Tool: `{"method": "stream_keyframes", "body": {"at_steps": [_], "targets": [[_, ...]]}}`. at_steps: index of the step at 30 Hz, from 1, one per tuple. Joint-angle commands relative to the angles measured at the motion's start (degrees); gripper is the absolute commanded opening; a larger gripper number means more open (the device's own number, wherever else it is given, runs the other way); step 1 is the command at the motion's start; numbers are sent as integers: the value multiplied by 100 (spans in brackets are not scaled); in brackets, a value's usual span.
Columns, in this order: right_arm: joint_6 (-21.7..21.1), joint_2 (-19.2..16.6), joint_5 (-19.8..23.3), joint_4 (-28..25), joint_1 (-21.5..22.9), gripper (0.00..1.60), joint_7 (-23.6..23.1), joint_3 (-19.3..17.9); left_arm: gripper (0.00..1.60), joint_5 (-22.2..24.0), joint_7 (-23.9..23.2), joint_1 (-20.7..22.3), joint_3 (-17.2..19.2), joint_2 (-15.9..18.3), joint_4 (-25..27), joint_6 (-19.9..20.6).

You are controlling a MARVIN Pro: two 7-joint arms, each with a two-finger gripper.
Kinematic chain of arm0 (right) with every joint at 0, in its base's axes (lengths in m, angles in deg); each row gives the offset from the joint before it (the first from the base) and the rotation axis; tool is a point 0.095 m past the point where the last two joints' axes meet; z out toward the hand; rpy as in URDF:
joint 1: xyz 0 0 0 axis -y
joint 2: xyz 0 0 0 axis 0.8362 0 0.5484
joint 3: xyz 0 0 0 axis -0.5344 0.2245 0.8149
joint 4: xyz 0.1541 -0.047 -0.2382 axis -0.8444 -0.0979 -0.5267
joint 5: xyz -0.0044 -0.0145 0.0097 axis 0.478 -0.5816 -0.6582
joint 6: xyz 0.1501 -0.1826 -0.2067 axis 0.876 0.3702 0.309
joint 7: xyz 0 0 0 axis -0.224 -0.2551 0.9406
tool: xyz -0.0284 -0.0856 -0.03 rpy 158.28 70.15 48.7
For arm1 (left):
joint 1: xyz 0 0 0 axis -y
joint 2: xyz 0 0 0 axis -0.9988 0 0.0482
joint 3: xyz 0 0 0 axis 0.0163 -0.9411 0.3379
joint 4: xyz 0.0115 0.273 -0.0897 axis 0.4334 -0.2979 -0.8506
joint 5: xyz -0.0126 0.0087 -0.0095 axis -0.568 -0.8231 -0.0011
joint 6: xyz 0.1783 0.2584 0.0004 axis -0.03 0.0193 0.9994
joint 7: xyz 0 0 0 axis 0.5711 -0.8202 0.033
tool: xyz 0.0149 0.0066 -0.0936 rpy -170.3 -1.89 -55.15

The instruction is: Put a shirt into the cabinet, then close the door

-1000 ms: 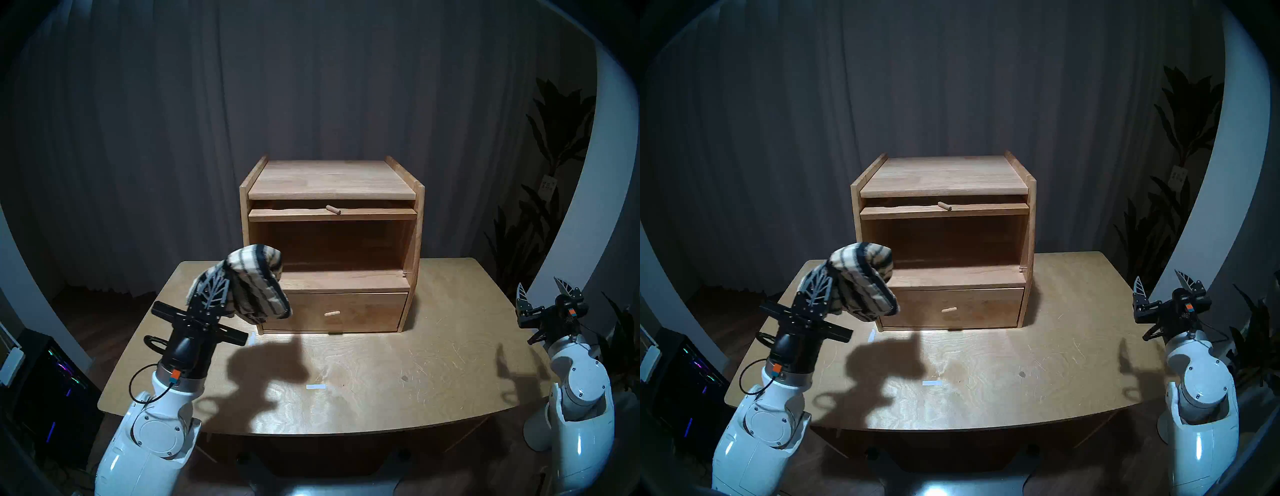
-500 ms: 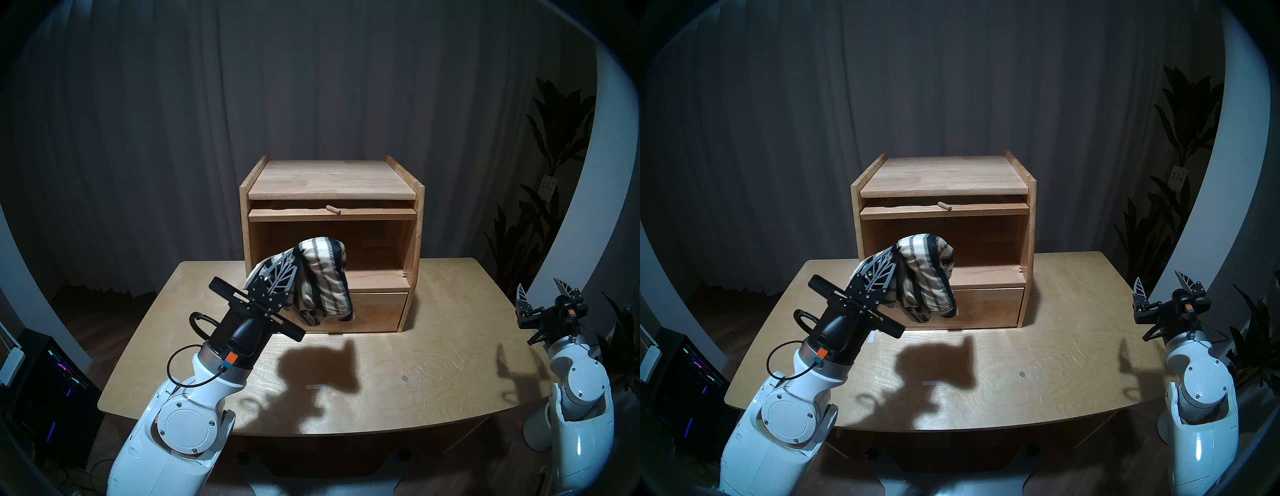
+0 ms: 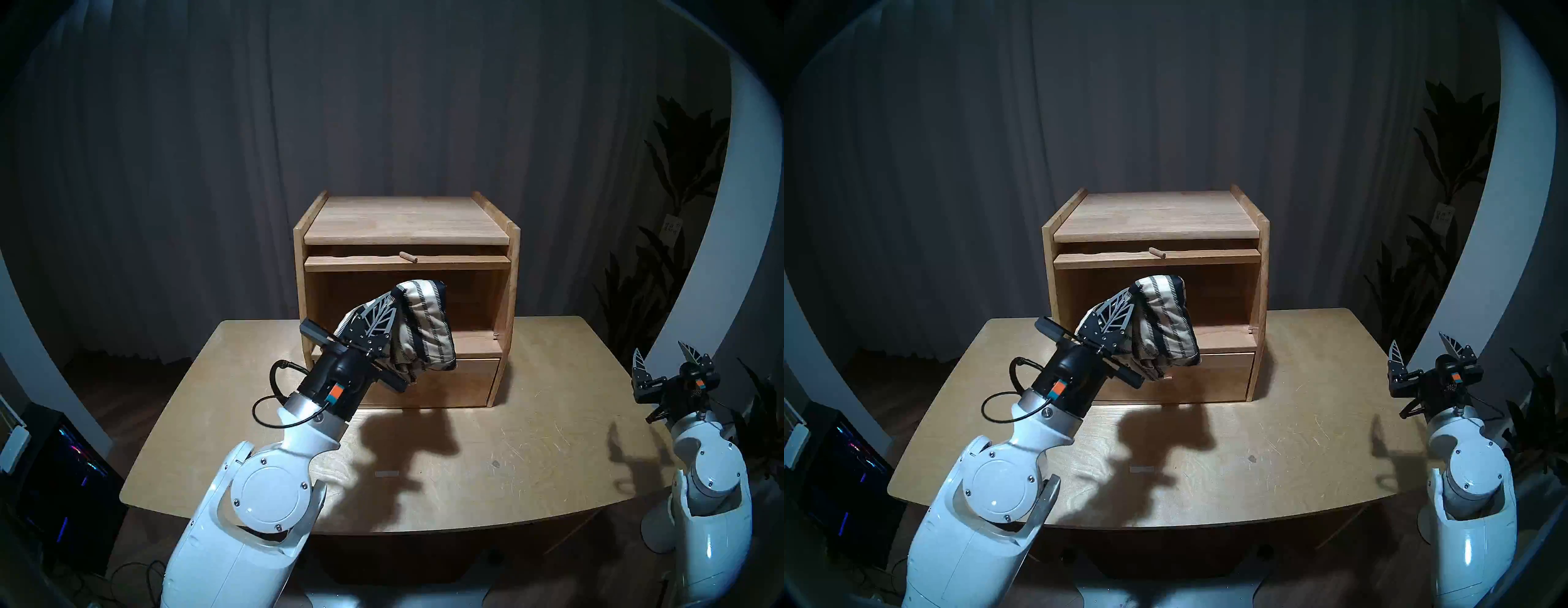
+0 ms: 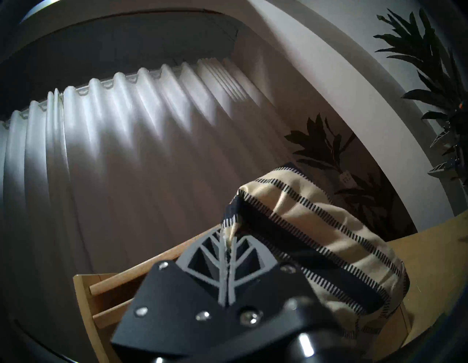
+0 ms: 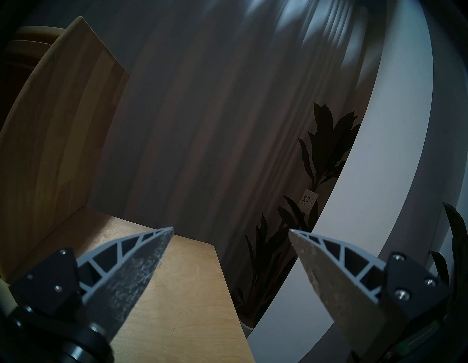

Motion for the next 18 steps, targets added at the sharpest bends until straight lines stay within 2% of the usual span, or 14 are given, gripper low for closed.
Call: {"method": "stream_keyframes", "body": {"at_steps": [1,7,8,9,10,12,18], "targets": [[25,-20,1,-80,29,160,-5,3,0,-3,12,625,-102,-541,-69,681],[25,-23,1,-67,37,160,-3,5,0,-3,-10,1065,-216,-897,-375,1437],[25,-23,1,-64,37,160,-2,5,0,6,6,939,-204,-916,-370,1462],[25,-23,1,-61,39,160,-2,6,0,8,-2,1174,-227,-998,-492,1626],[25,-24,1,-59,41,160,-1,6,0,18,11,1079,-200,-1022,-508,1722],[26,-25,1,-55,43,160,-1,7,0,39,31,1265,-215,-1156,-680,1955],[27,-27,1,-48,51,160,2,9,0,138,98,1480,-145,-1273,-990,2550]]}}
